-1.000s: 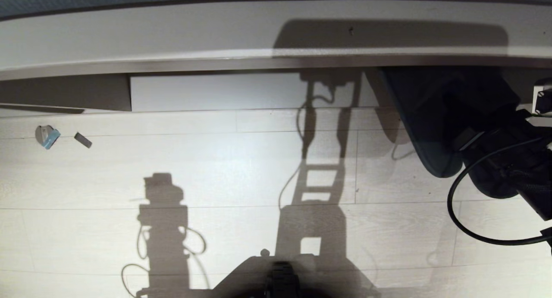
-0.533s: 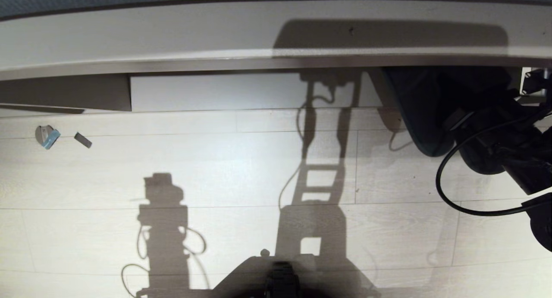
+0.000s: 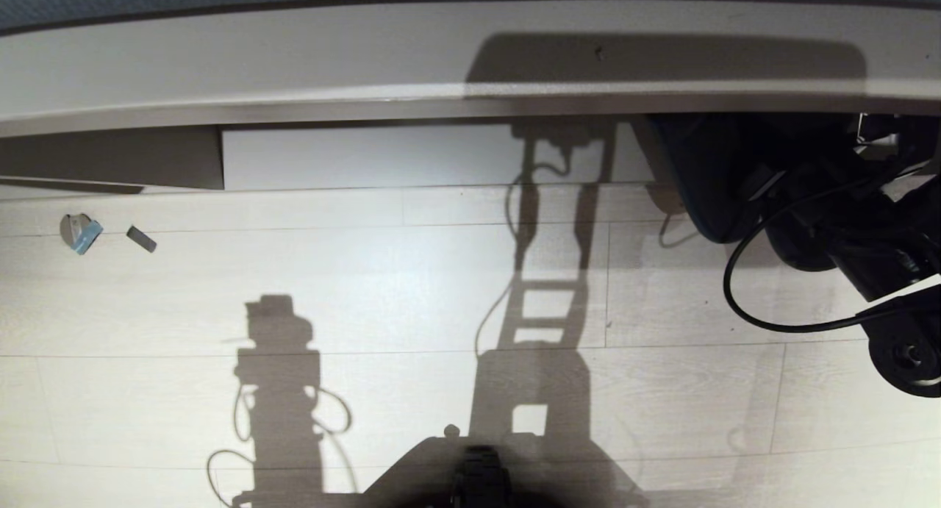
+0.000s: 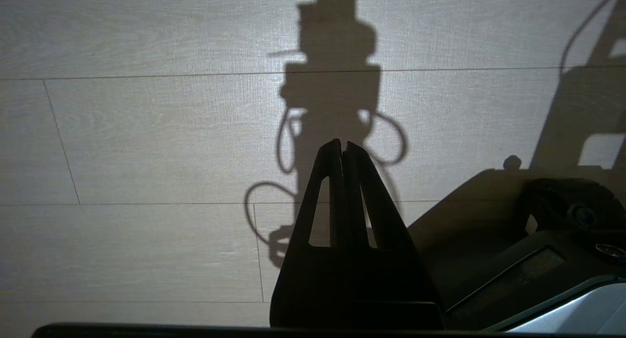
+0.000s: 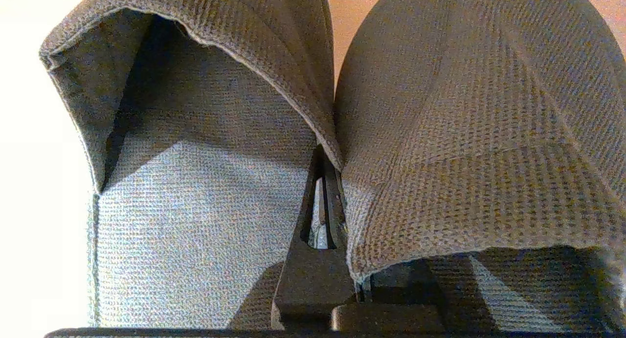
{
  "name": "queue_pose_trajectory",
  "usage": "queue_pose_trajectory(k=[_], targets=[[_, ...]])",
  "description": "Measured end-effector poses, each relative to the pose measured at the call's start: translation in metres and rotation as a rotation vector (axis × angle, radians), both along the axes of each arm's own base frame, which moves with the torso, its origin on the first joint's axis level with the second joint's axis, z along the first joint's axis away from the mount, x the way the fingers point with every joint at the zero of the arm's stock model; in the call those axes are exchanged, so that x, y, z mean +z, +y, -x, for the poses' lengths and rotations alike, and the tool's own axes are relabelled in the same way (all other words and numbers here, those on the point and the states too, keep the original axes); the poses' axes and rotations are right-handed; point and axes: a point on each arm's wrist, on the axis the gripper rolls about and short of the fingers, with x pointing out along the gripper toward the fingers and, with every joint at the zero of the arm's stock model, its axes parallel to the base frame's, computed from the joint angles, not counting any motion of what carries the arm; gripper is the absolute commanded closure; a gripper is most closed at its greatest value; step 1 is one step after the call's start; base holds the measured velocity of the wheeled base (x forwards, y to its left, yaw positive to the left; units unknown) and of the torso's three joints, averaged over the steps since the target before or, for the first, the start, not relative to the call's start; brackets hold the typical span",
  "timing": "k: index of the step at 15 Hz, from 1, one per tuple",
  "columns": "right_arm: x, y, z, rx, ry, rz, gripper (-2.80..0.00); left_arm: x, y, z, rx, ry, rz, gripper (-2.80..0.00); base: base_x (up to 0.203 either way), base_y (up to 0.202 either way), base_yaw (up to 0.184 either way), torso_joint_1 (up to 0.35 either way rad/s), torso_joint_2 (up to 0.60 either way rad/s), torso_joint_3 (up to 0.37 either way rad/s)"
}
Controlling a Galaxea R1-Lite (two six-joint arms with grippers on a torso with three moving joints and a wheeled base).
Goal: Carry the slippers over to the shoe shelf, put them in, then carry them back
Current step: Place the slippers into the shoe cabinet
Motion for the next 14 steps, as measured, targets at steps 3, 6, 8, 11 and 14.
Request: queue_pose_trajectory(k=[3,6,8,11,14], targets=[[0.004,0.0,-0.009,-0.008,-0.025,0.009,0.0,0.0,0.0,0.0,0.0,0.0,0.0,0.0,0.0,0.0,0.0,0.0,0.0,0.0],[0.009,-0.002,-0.02,-0.003,-0.056,0.022,0.0,0.0,0.0,0.0,0.0,0.0,0.001,0.0,0.0,0.0,0.0,0.0,0.0,0.0],[0.015,-0.005,-0.028,-0.009,-0.089,0.022,0.0,0.0,0.0,0.0,0.0,0.0,0.0,0.0,0.0,0.0,0.0,0.0,0.0,0.0],[0.02,-0.006,-0.039,-0.016,-0.115,0.012,0.0,0.0,0.0,0.0,0.0,0.0,0.0,0.0,0.0,0.0,0.0,0.0,0.0,0.0],[0.017,-0.008,-0.043,-0.071,-0.108,-0.027,0.0,0.0,0.0,0.0,0.0,0.0,0.0,0.0,0.0,0.0,0.0,0.0,0.0,0.0]])
